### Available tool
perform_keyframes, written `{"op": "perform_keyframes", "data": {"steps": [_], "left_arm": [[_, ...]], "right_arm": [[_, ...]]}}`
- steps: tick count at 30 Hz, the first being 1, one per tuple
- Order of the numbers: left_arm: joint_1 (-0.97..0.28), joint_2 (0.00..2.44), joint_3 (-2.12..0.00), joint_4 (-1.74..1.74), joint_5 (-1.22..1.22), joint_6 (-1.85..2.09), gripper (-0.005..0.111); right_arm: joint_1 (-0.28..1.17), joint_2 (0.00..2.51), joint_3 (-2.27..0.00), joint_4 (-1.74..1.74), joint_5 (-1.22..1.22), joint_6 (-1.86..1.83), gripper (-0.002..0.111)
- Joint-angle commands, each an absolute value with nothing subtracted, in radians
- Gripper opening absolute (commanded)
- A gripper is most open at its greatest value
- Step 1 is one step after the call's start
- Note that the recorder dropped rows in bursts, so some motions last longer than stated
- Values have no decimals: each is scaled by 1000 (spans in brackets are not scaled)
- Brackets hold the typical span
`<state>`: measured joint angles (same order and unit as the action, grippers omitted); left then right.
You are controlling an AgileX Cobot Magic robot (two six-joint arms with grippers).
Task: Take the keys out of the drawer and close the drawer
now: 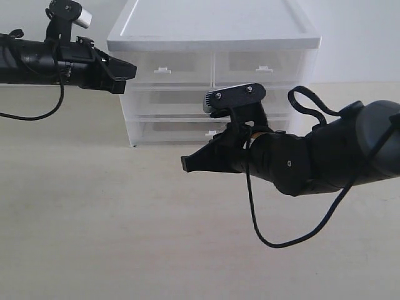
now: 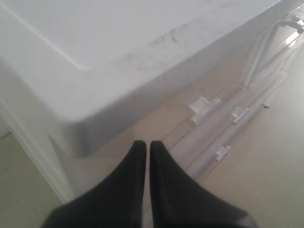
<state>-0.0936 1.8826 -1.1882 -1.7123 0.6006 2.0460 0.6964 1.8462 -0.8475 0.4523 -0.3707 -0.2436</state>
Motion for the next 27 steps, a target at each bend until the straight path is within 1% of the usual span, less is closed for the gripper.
{"op": "perform_keyframes", "data": {"steps": [1,8,11,22,24,27], "left_arm": [[-95,1887,-1202,-1744,556,2034,4],[-95,1887,-1207,-1744,556,2034,4],[-95,1887,-1221,-1744,556,2034,4],[-95,1887,-1233,-1744,556,2034,4],[-95,1887,-1233,-1744,556,2034,4],[-95,1887,-1233,-1744,556,2034,4]], "right_arm": [[695,1848,-853,450,-369,-244,0],[695,1848,-853,450,-360,-244,0],[695,1850,-853,452,-399,-244,0],[695,1945,-921,468,-463,-246,0],[695,1959,-934,468,-460,-246,0],[677,2000,-980,470,-387,-246,0]]}}
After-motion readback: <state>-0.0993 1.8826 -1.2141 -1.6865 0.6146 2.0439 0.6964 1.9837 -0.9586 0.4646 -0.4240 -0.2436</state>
